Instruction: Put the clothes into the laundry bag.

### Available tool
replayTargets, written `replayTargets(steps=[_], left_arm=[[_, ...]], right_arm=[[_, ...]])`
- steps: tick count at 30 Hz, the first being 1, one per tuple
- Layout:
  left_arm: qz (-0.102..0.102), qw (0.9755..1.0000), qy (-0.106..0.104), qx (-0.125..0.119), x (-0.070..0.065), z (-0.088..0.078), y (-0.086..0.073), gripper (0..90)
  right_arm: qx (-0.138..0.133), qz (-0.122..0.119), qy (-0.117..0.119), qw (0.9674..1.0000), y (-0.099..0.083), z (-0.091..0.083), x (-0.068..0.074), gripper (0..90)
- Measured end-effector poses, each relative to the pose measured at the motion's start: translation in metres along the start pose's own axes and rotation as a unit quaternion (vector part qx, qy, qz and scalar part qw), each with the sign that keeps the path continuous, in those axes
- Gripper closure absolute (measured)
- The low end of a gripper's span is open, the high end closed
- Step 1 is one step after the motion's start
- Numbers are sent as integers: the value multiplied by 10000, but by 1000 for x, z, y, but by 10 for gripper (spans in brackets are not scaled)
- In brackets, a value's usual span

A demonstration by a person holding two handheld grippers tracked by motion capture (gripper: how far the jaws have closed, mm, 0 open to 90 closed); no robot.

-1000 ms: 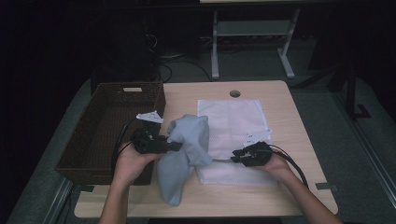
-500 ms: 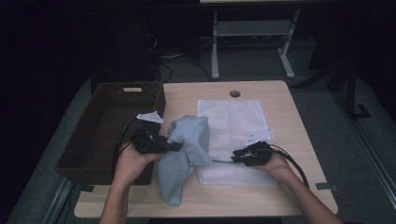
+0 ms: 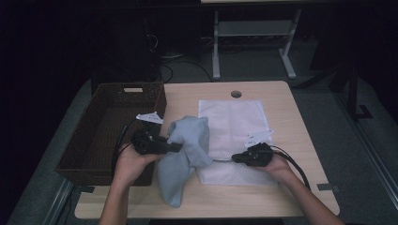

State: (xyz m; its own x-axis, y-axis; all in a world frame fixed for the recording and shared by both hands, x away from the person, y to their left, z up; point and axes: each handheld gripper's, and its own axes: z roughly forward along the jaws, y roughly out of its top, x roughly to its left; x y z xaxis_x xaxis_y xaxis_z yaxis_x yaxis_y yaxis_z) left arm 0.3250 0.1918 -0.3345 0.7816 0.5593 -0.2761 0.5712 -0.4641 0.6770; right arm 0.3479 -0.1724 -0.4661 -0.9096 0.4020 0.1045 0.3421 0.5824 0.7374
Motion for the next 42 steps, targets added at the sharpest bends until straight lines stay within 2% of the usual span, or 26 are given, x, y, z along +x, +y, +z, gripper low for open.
replayTargets(steps=[6,7,9,11,14,18,22,26,29,32,34,39,42], left_arm=[[-2,10000,4,-6,-1,-1,0,699],[2,10000,8,-11,0,-1,0,699],[-2,10000,12,-12,0,-1,0,699],[-10,10000,12,-8,0,-1,0,699],[-5,10000,8,-5,-1,-1,0,699],[9,10000,7,2,-1,0,0,699],[11,10000,7,6,-1,0,0,699],[4,10000,6,3,-1,0,0,698],[7,10000,6,20,0,0,0,699],[-3,10000,-1,13,0,1,0,699],[-18,10000,-6,8,0,1,0,699],[-21,10000,-12,25,1,1,-1,699],[-28,10000,-9,19,2,1,-1,699]], right_arm=[[-352,23,30,9994,7,-10,1,878],[-360,6,-50,9993,8,-11,2,894],[-404,42,-59,9992,8,-13,0,894],[-346,32,-94,9994,7,-12,-2,873],[-306,20,34,9995,5,-10,-2,808],[-270,-7,104,9996,5,-6,1,780],[-110,16,9,9999,3,0,0,833],[-120,66,-13,9999,2,0,-2,865],[-86,45,-31,9999,1,2,-2,864],[25,9,-21,10000,-1,8,-2,811],[73,6,-43,10000,-2,10,0,876],[-172,13,-57,9998,4,2,1,883],[-535,-12,-131,9985,13,-10,1,883]])
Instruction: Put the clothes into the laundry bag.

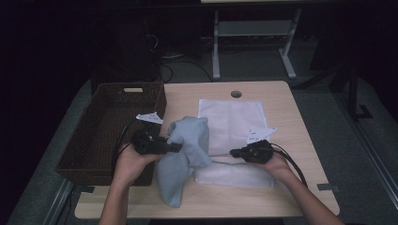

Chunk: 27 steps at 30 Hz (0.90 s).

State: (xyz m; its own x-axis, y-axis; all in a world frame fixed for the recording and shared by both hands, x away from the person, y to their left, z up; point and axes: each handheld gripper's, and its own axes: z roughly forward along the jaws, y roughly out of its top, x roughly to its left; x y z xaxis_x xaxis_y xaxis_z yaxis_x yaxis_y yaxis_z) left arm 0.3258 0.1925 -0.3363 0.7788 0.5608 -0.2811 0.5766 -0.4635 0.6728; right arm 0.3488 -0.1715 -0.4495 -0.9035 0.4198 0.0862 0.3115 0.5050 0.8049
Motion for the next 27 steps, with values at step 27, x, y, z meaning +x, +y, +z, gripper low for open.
replayTargets(steps=[27], left_arm=[[-12,10000,12,44,1,1,-1,699]], right_arm=[[387,146,-197,9990,-12,21,-10,877]])
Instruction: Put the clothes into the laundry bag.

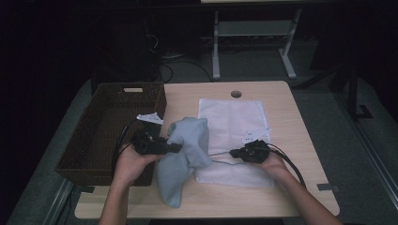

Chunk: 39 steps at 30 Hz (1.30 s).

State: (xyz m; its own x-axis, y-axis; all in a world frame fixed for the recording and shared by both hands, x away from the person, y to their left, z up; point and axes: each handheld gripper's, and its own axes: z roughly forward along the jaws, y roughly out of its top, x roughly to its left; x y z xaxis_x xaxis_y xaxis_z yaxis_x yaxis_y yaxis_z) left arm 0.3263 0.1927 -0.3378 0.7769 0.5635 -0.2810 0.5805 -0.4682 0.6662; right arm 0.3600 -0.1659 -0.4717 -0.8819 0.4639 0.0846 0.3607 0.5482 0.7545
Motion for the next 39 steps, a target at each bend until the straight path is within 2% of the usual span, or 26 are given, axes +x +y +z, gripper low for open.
replayTargets(steps=[4,7,11,13,15,20,27,32,39], left_arm=[[22,10000,6,-16,-1,-1,1,699],[27,10000,4,-38,-3,-2,2,699],[112,9999,-35,-36,-9,-4,5,699],[185,9998,-61,-37,-13,-5,7,699],[246,9996,-102,-38,-17,-6,9,699],[366,9990,-275,2,-27,-1,13,699],[581,9969,-493,205,-43,18,21,699],[725,9942,-635,481,-52,42,25,699],[809,9902,-751,859,-57,76,23,698]], right_arm=[[-132,112,-59,9998,9,-3,-3,881],[-120,92,-165,9997,15,-6,-3,881],[-234,153,-249,9993,22,-12,-7,880],[-323,263,-201,9989,24,-15,-10,880],[-272,223,-257,9991,27,-16,-11,881],[-374,255,-277,9986,35,-19,-12,882],[-453,290,-358,9979,42,-22,-11,882],[-555,269,-365,9974,46,-27,-11,882],[-616,251,-338,9972,47,-31,-11,882]])
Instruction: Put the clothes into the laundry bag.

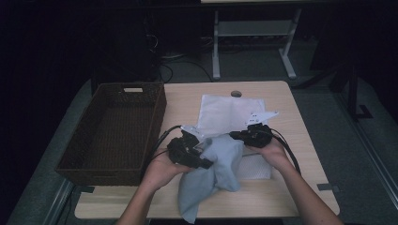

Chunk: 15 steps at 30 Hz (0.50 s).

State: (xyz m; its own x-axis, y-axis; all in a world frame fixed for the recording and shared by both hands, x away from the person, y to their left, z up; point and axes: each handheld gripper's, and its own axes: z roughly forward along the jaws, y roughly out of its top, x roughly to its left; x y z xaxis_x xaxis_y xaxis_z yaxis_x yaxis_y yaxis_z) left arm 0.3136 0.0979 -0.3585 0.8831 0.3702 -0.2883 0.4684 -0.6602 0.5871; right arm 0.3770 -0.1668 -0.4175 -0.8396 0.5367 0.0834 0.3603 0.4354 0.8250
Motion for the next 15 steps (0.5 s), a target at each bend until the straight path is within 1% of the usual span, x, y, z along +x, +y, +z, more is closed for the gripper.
replayTargets(steps=[9,12,15], left_arm=[[88,9992,-98,387,2,32,3,698],[99,9990,-72,441,4,38,5,698],[65,9992,12,400,9,40,8,698]], right_arm=[[-100,65,35,9999,1,-6,-1,882],[-125,55,51,9999,2,-8,0,882],[-135,32,83,9999,3,-10,1,882]])
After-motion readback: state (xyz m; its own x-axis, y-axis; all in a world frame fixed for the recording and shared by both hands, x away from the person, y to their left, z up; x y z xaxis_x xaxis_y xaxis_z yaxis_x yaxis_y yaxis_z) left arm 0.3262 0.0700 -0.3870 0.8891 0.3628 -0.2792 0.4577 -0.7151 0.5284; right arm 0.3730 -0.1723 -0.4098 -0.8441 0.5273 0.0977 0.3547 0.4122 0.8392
